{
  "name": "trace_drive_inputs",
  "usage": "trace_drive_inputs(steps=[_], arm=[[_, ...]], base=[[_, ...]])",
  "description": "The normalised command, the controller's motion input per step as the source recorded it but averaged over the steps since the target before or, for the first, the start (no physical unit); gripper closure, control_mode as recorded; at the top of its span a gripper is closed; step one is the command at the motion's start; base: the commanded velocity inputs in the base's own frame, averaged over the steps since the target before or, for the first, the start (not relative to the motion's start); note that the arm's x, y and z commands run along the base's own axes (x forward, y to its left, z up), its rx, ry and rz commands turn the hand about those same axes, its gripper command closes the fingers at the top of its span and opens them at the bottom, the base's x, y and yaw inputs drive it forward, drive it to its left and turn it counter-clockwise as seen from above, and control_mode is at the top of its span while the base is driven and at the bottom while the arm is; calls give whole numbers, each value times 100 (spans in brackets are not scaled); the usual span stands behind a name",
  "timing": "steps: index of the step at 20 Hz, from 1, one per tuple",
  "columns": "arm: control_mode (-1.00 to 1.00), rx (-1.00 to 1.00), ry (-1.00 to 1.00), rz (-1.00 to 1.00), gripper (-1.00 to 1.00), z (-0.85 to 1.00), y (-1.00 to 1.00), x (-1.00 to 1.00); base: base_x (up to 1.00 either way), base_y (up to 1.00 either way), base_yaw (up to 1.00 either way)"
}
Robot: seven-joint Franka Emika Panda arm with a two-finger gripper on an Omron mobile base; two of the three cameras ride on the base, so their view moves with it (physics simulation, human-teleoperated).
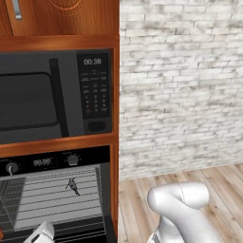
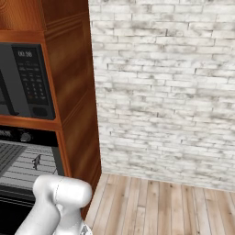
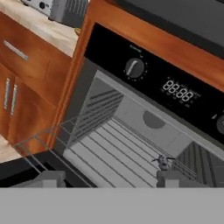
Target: Take the fish from the oven and place it on the plate on the counter.
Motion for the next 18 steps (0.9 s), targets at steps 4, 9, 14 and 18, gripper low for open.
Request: trace_drive_inputs(steps=[4, 9, 14, 18], arm=[[-100, 21, 31, -30, -100, 0, -79, 67], [-100, 21, 47, -27, -100, 7, -83, 72], [-100, 19, 32, -5, -100, 2, -60, 36], [-100, 5, 14, 0, -100, -9, -19, 41]], base=[[0, 0, 0], [0, 0, 0], [0, 0, 0], [0, 0, 0]])
